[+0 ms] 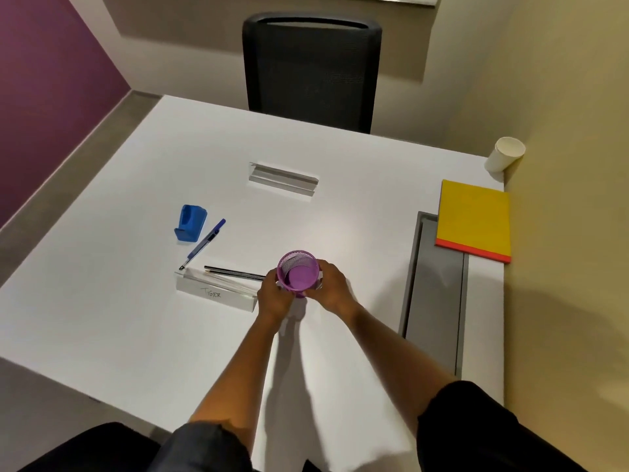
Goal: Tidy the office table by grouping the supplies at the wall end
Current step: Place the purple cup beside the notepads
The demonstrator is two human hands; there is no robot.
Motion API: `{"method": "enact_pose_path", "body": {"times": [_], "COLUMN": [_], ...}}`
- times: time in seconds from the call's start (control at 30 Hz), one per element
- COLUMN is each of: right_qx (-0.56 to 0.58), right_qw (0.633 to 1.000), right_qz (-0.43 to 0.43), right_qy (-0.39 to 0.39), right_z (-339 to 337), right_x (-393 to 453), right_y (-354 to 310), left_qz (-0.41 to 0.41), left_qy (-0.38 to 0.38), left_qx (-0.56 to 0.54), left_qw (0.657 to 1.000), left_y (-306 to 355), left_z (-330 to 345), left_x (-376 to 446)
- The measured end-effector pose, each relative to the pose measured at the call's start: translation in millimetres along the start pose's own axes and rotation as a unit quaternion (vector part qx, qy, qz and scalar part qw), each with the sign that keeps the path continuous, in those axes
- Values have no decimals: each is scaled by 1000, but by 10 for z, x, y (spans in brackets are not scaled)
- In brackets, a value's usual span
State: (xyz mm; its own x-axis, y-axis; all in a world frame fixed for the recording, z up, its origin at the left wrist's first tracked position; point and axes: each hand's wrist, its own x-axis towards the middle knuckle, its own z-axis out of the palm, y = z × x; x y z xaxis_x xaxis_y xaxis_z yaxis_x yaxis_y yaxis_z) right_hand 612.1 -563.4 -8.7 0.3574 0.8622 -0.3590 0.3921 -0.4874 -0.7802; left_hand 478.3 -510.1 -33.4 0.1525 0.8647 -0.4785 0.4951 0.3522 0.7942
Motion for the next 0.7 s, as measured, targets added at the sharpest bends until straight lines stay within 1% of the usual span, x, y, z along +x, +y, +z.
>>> {"method": "enact_pose_path", "body": {"times": [0.1,0.27,0.47,0.57,0.7], "right_qx": [29,66,111,126,116], "right_qw": [1000,997,987,979,971], "right_qz": [5,14,22,33,37], "right_qy": [11,42,110,155,206], "right_z": [8,-88,-382,-612,-949], "right_x": [-53,-215,-470,-598,-768], "right_y": [12,96,335,499,718], "left_qz": [16,37,82,101,120], "left_qy": [6,-12,-70,-116,-180], "left_qx": [-10,3,25,25,6], "left_qw": [1000,999,994,988,976], "left_y": [44,98,381,530,720], "left_z": [25,125,452,698,1076], "left_x": [-62,-168,-350,-453,-586]}}
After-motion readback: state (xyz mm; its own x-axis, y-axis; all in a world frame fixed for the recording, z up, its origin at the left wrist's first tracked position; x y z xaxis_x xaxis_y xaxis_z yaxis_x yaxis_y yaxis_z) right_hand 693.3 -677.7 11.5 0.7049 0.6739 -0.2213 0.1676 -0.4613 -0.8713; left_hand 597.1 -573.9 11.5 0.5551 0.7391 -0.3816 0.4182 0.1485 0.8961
